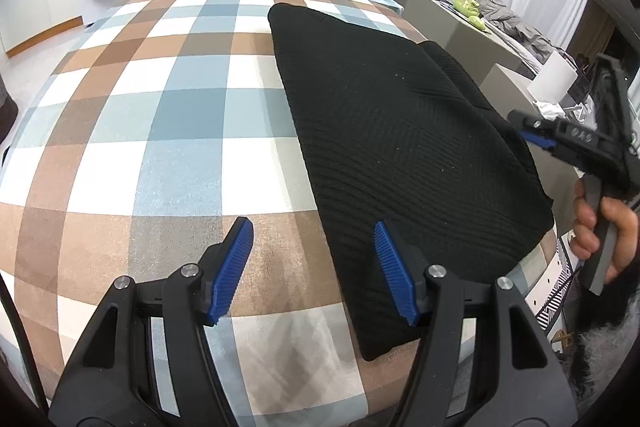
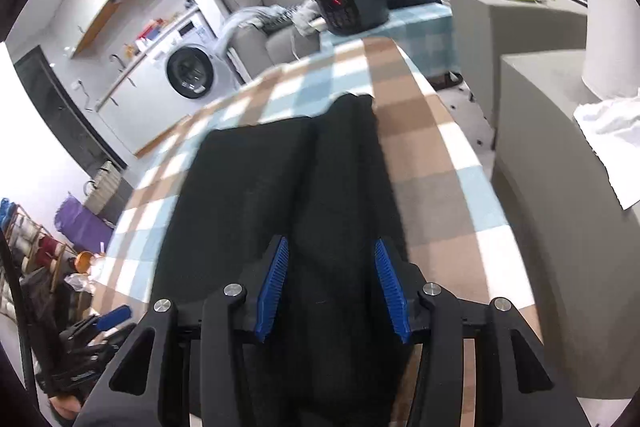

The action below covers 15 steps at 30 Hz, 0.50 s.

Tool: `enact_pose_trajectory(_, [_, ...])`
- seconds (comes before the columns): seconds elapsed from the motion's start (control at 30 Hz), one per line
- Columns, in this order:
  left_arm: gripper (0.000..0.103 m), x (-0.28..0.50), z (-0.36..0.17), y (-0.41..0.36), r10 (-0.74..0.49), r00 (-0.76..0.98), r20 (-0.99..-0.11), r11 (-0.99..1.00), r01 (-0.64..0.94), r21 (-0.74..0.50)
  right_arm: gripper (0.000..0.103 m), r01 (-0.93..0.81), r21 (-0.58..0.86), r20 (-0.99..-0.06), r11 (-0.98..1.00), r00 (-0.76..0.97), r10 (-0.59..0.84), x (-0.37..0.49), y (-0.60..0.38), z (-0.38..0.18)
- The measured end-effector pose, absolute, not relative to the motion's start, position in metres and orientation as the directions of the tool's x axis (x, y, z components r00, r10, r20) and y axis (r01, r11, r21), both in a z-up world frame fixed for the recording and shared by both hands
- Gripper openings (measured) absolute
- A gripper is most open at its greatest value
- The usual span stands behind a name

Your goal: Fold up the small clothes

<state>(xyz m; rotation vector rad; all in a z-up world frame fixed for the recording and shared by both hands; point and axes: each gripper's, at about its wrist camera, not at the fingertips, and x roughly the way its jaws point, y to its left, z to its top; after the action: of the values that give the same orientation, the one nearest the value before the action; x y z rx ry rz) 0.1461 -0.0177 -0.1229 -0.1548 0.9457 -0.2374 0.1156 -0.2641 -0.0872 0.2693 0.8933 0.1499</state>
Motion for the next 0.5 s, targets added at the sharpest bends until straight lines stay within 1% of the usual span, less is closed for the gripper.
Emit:
enact_pose_trajectory(0.07, [0.060,0.147,-0.123,-0.019,-0.280,0.561,-0.779,0.960,0.138,-0.245,0.045,-0.020,0.290,-0.760,0.957,0.603,0.243,0.121,-0.265,-0.097])
enact_pose_trajectory(0.1, [0.060,0.148,-0.122,-0.020,-0.285,0.561,-0.777,0.958,0.142,-0.249,0.032,-0.022,0.279,-0.771,0.960,0.591,0.237,0.124,-0.264,-0.102])
enact_pose_trajectory(0.13, [0.060,0.148,-0.122,-0.021,-0.286,0.562,-0.776,0.958,0.143,-0.249,0.015,-0.026,0.281,-0.778,0.959,0.579,0.244,0.127,-0.262,-0.105])
enact_pose_trajectory(0.17, [0.060,0.148,-0.121,-0.022,-0.287,0.562,-0.776,0.957,0.146,-0.249,0.009,-0.035,0.284,-0.777,0.958,0.577,0.252,0.128,-0.260,-0.106])
enact_pose_trajectory(0.2, [0.060,0.148,-0.120,-0.023,-0.287,0.562,-0.775,0.957,0.147,-0.248,0.006,-0.057,0.270,-0.759,0.961,0.601,0.249,0.124,-0.256,-0.099])
enact_pose_trajectory(0.27, [0.060,0.148,-0.119,-0.024,-0.290,0.564,-0.773,0.957,0.152,-0.248,0.005,-0.100,0.222,-0.720,0.970,0.654,0.233,0.114,-0.248,-0.082])
enact_pose_trajectory(0.33, [0.060,0.150,-0.119,-0.026,-0.295,0.560,-0.774,0.955,0.154,-0.252,0.005,-0.081,0.182,-0.721,0.980,0.667,0.189,0.109,-0.247,-0.076])
enact_pose_trajectory(0.43, [0.060,0.154,-0.122,-0.031,-0.299,0.550,-0.780,0.954,0.165,-0.249,0.005,-0.034,0.130,-0.791,0.991,0.599,0.124,0.120,-0.251,-0.099])
enact_pose_trajectory(0.47, [0.060,0.154,-0.121,-0.033,-0.295,0.549,-0.782,0.955,0.169,-0.242,0.005,-0.017,0.128,-0.811,0.992,0.574,0.115,0.123,-0.252,-0.106])
enact_pose_trajectory(0.5, [0.060,0.154,-0.121,-0.034,-0.292,0.550,-0.782,0.956,0.173,-0.235,0.006,0.006,0.155,-0.813,0.988,0.568,0.125,0.123,-0.256,-0.108])
